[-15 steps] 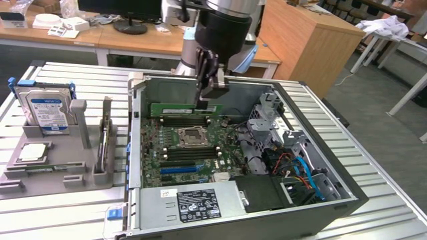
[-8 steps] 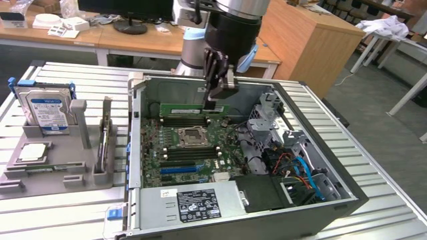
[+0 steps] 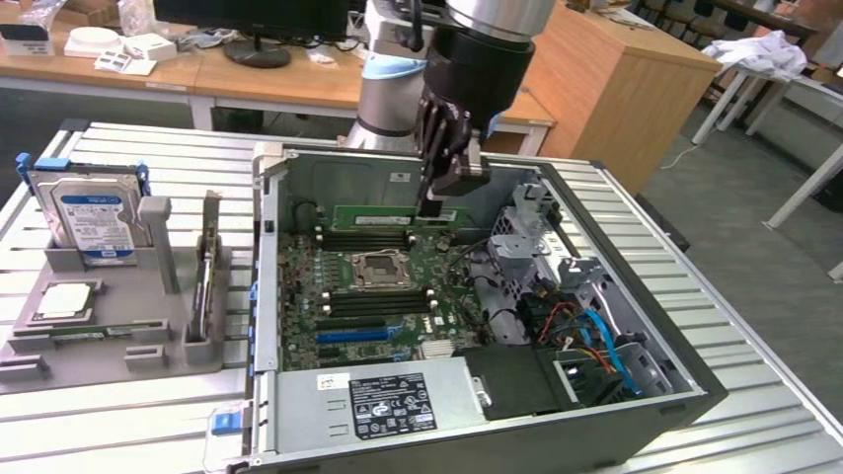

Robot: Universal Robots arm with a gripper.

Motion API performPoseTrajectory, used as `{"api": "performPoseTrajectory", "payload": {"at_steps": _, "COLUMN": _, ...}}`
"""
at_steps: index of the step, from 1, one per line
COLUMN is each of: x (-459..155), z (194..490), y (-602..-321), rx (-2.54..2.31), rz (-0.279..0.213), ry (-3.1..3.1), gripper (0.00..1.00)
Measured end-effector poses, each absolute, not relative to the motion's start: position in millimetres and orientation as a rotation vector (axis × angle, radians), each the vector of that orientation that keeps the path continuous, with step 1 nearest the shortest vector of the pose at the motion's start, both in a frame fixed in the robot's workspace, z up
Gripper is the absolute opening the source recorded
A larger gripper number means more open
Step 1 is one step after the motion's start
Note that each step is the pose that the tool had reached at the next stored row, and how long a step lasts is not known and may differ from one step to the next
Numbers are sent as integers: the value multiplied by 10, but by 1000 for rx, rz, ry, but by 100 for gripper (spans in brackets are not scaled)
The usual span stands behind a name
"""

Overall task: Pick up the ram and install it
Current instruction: 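Pick up the ram and move it above insertion slot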

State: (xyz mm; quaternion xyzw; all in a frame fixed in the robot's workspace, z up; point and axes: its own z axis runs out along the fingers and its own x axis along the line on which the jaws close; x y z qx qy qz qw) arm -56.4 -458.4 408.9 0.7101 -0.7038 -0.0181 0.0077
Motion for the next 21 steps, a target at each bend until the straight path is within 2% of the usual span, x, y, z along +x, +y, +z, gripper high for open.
{"api": "performPoseTrajectory", "payload": {"at_steps": 21, "x": -482, "z": 4082, "y": -4523, "rx": 2220, "rz": -57, "ry": -2200, "gripper": 12}}
